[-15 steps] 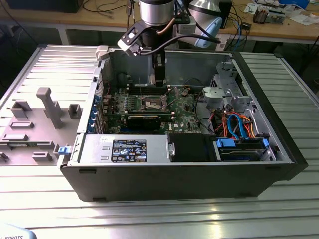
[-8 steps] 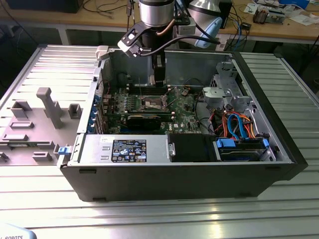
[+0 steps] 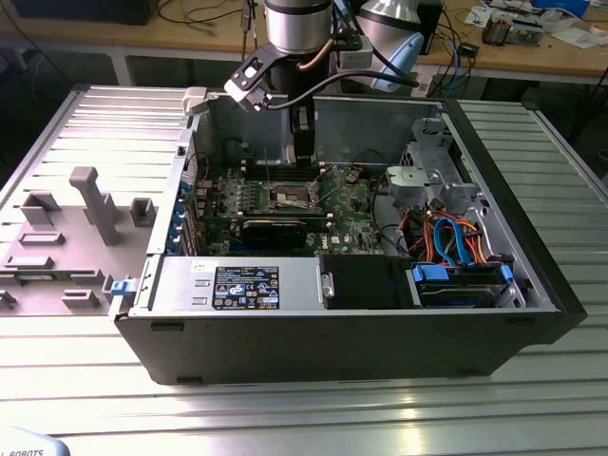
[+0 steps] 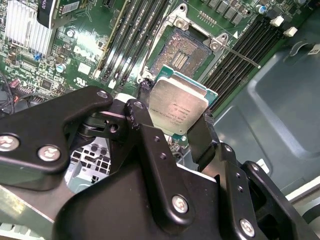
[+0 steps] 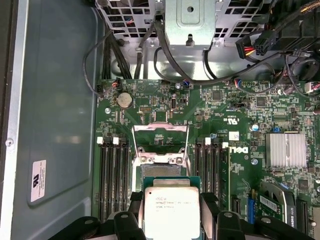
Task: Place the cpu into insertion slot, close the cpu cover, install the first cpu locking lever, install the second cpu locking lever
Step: 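Place the cpu into insertion slot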
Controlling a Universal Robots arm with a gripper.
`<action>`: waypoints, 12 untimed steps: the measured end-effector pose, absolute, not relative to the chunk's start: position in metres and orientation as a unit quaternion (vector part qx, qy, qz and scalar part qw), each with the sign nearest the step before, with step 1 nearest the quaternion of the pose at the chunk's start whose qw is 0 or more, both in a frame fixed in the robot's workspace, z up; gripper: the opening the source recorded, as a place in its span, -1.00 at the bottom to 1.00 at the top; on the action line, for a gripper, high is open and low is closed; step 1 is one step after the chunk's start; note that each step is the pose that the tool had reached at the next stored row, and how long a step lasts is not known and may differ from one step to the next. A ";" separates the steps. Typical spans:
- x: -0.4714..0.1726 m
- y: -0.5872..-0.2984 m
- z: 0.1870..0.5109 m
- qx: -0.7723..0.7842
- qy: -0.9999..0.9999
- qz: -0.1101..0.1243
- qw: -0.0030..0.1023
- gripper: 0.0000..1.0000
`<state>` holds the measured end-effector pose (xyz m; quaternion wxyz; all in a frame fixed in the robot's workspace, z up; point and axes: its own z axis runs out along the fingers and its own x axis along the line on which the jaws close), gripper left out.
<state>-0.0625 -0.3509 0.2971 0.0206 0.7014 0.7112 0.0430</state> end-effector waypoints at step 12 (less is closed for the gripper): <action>-0.063 -0.351 0.294 0.701 0.711 0.043 0.021 0.09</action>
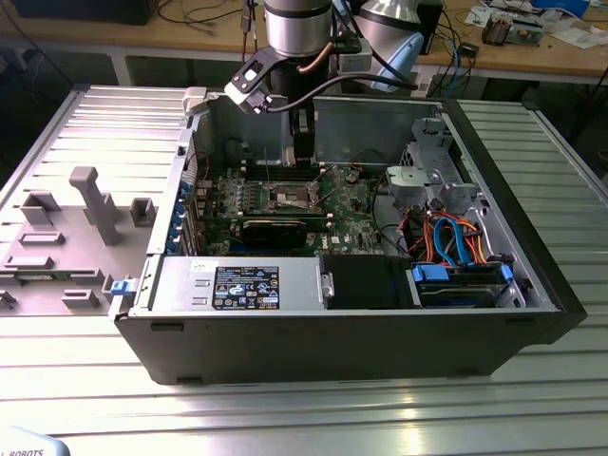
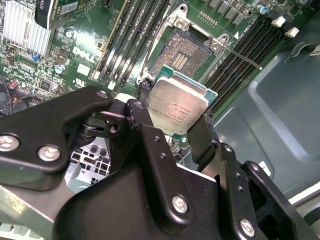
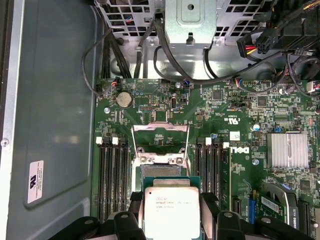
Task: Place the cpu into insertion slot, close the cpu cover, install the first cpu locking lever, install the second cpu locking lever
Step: 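Place the cpu into insertion slot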
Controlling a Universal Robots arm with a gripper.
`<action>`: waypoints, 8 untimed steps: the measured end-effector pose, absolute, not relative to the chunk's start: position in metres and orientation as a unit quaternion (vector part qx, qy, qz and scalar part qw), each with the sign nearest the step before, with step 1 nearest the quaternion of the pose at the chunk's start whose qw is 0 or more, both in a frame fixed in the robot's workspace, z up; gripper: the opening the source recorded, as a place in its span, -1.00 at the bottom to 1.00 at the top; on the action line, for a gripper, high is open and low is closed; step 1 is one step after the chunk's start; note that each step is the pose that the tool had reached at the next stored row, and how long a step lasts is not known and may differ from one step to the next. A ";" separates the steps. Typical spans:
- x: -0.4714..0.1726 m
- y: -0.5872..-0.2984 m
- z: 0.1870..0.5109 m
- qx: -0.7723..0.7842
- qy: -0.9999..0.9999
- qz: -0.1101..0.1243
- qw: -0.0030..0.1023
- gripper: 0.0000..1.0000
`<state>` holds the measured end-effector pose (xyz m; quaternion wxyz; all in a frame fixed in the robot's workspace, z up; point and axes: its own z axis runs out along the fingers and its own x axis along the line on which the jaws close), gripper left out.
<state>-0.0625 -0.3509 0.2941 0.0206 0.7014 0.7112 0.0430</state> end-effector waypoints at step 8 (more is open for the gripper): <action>-0.063 -0.351 0.292 0.701 0.711 0.043 0.021 0.09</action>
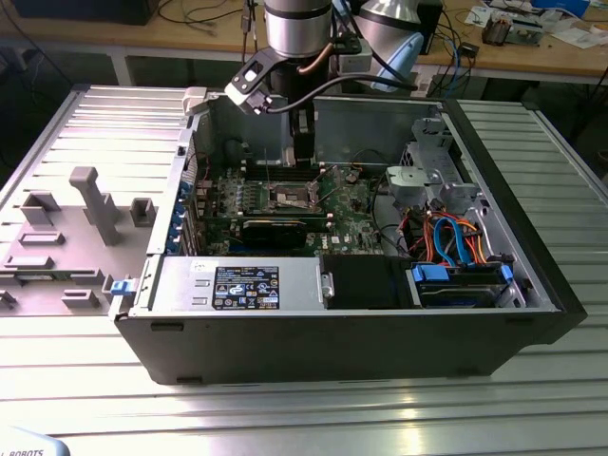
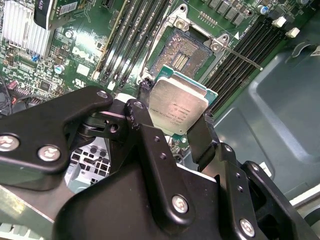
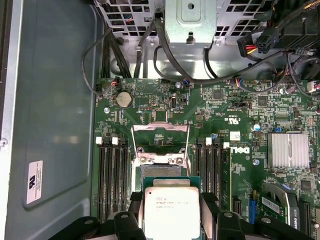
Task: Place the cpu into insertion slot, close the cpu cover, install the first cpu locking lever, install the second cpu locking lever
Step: 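Place the cpu into insertion slot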
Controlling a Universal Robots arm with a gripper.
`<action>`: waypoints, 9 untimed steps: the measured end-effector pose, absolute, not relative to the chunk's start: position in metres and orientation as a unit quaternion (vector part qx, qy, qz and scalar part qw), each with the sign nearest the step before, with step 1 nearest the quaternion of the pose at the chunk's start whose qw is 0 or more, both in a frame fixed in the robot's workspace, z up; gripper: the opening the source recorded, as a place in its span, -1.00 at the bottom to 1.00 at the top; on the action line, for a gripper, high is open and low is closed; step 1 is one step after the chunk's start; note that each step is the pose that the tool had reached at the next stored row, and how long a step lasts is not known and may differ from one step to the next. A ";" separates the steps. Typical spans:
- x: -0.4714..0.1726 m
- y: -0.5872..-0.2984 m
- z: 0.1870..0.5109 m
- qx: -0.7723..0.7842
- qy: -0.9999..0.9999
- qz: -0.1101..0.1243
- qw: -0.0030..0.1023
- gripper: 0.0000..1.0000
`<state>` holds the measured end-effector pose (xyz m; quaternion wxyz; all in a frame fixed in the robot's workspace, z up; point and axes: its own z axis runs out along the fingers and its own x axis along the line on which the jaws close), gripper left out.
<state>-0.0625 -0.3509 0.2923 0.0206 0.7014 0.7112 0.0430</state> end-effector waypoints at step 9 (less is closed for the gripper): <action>-0.063 -0.351 0.284 0.701 0.711 0.044 0.023 0.09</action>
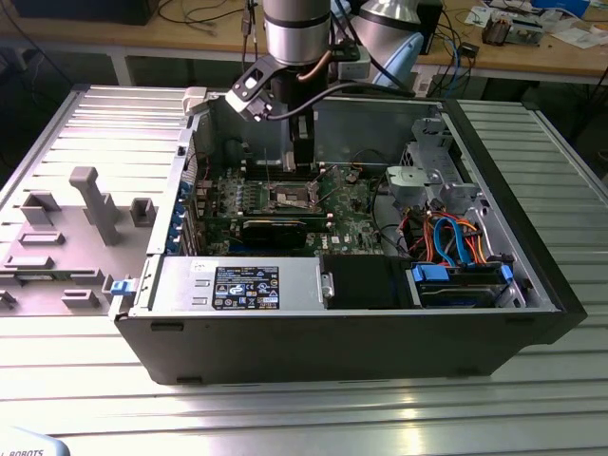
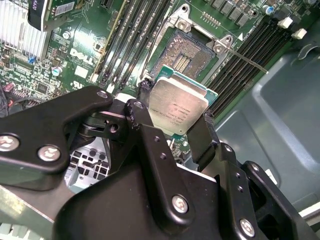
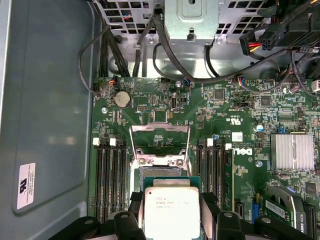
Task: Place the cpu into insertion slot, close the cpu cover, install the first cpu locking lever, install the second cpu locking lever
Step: 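Place the cpu into insertion slot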
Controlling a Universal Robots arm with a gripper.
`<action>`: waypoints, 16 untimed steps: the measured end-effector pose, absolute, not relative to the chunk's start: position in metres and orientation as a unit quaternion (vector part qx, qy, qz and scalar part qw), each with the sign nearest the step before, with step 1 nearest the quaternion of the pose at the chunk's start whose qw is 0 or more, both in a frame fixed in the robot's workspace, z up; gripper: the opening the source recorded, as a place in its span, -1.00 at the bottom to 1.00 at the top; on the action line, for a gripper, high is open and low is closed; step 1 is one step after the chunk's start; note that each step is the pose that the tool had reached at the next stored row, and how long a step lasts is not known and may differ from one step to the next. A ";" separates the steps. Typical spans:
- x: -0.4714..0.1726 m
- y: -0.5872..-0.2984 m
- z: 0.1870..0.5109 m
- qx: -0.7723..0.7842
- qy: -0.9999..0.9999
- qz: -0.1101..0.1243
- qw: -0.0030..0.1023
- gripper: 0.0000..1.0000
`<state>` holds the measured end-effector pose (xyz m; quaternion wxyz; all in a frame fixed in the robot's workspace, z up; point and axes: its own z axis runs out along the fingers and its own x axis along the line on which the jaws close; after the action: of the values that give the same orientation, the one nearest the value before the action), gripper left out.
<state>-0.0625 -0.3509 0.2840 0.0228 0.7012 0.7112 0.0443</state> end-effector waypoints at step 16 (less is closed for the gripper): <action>-0.063 -0.351 0.267 0.702 0.711 0.044 0.023 0.09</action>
<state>-0.0626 -0.3509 0.2667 0.0229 0.7016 0.7108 0.0443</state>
